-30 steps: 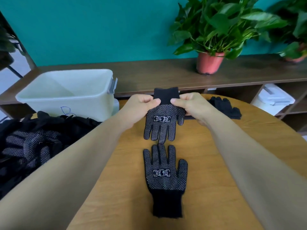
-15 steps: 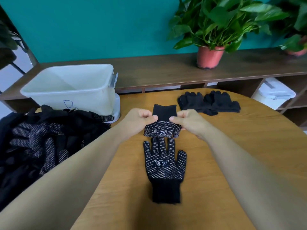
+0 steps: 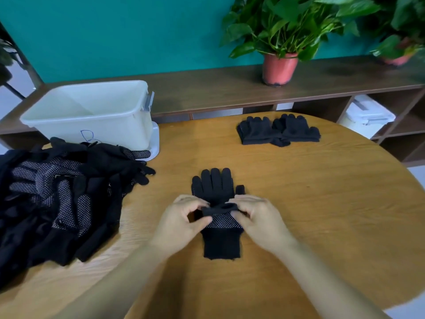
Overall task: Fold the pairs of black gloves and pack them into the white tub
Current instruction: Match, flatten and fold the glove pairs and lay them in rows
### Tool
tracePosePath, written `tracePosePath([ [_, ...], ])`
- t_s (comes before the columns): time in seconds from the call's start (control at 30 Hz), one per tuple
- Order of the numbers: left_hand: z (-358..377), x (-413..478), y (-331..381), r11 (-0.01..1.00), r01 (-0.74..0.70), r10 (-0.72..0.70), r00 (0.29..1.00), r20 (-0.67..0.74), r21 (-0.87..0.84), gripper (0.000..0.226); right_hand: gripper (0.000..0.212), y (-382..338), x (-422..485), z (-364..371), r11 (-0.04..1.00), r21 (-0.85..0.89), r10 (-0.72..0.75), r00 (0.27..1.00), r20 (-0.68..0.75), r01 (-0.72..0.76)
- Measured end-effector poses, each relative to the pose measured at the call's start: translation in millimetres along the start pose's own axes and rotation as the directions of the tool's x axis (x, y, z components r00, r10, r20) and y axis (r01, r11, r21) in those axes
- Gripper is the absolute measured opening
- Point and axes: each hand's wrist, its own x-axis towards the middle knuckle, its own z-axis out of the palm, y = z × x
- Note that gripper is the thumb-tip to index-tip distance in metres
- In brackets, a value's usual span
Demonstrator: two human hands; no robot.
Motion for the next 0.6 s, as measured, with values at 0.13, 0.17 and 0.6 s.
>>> tracePosePath([
  [0.13, 9, -13, -10, 0.944, -0.207, 0.223, 0.974, -0.034, 0.258, 0.029, 0.045, 5, -16, 13, 0.994, -0.095, -0.055, 0.998, -0.043, 0.051],
  [0.17, 9, -14, -10, 0.932, -0.224, 0.244, 0.969, -0.037, 0.285, 0.029, 0.047, 6, -17, 15, 0.993, -0.099, -0.073, 0.995, -0.068, 0.067],
  [0.6, 11, -18, -6, 0.733, -0.399, 0.467, 0.884, 0.019, 0.552, 0.033, 0.065, 19, -27, 37, 0.956, -0.213, -0.241, 0.954, -0.178, 0.202],
])
